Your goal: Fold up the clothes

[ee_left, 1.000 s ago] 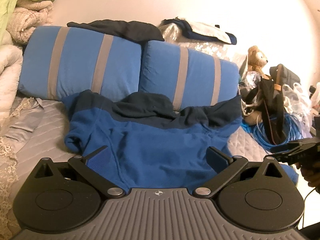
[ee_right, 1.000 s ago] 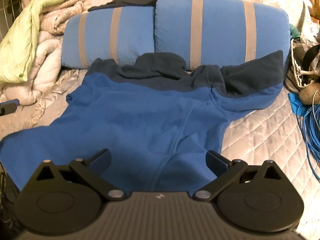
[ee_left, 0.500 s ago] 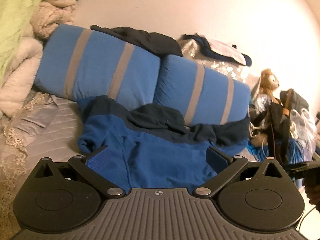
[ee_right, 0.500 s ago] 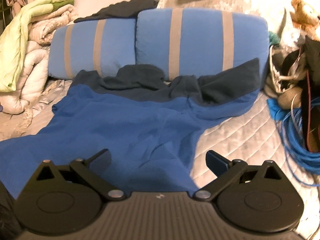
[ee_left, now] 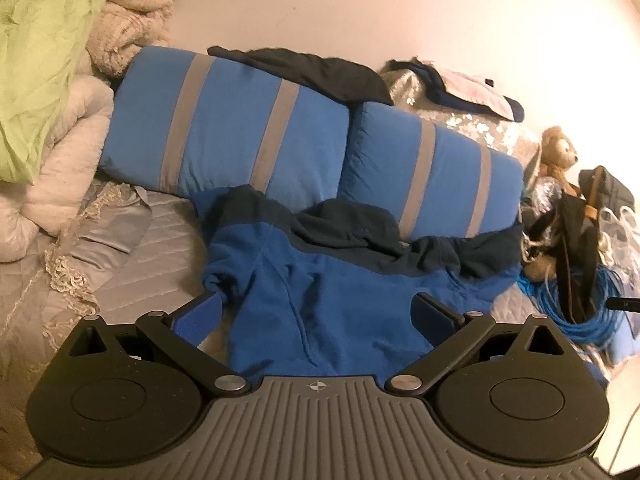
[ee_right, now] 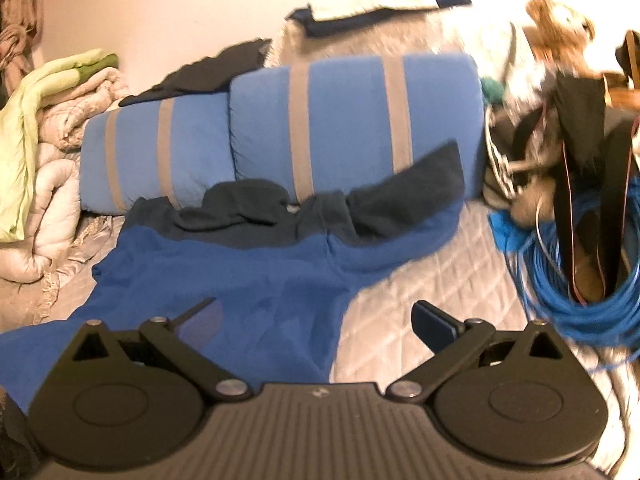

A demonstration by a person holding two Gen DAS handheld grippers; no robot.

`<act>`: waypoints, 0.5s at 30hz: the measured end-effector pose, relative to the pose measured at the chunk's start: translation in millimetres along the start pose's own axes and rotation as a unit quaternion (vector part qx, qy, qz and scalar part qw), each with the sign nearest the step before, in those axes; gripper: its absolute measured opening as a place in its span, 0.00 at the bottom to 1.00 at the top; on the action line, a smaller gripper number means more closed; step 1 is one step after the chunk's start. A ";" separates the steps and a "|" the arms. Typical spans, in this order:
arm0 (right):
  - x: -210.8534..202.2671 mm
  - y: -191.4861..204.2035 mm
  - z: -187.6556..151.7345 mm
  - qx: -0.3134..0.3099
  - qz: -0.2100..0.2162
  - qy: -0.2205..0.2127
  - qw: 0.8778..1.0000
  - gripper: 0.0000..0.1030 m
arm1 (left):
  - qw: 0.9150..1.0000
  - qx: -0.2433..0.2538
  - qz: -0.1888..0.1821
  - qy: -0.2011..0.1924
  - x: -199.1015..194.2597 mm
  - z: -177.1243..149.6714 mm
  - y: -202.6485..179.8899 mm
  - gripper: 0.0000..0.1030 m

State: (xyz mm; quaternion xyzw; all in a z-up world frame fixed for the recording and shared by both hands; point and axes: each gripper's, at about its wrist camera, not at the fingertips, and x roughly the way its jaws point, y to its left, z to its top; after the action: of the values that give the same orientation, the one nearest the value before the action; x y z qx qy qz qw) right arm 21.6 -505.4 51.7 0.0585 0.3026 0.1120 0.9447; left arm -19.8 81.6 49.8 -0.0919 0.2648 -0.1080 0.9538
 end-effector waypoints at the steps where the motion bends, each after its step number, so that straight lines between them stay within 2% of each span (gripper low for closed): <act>1: 0.4 -5.5 -3.1 0.005 0.001 0.004 1.000 1.00 | 1.000 -0.001 -0.009 0.007 -0.3 -0.1 3.6 1.00; 5: 2.2 -27.4 -13.4 0.028 0.027 0.012 0.999 1.00 | 0.998 -0.011 -0.051 0.035 2.0 -4.2 19.7 1.00; 8: 5.4 -45.2 -20.8 0.060 0.057 0.021 0.996 1.00 | 0.997 -0.027 -0.044 0.061 8.7 -13.3 32.6 0.99; 12: 16.0 -63.8 -32.9 0.102 0.087 0.041 0.990 1.00 | 0.991 -0.077 -0.057 0.096 16.7 -27.6 52.5 0.99; 15: 28.1 -75.5 -48.5 0.146 0.116 0.066 0.980 1.00 | 0.980 -0.147 -0.081 0.107 20.8 -39.0 73.5 0.99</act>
State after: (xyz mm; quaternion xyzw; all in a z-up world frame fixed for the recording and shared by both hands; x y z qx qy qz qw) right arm 28.8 -569.5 -16.7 0.2229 0.3681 0.1786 0.8848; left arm -11.3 142.2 -10.3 -0.2406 0.3704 -0.1539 0.8839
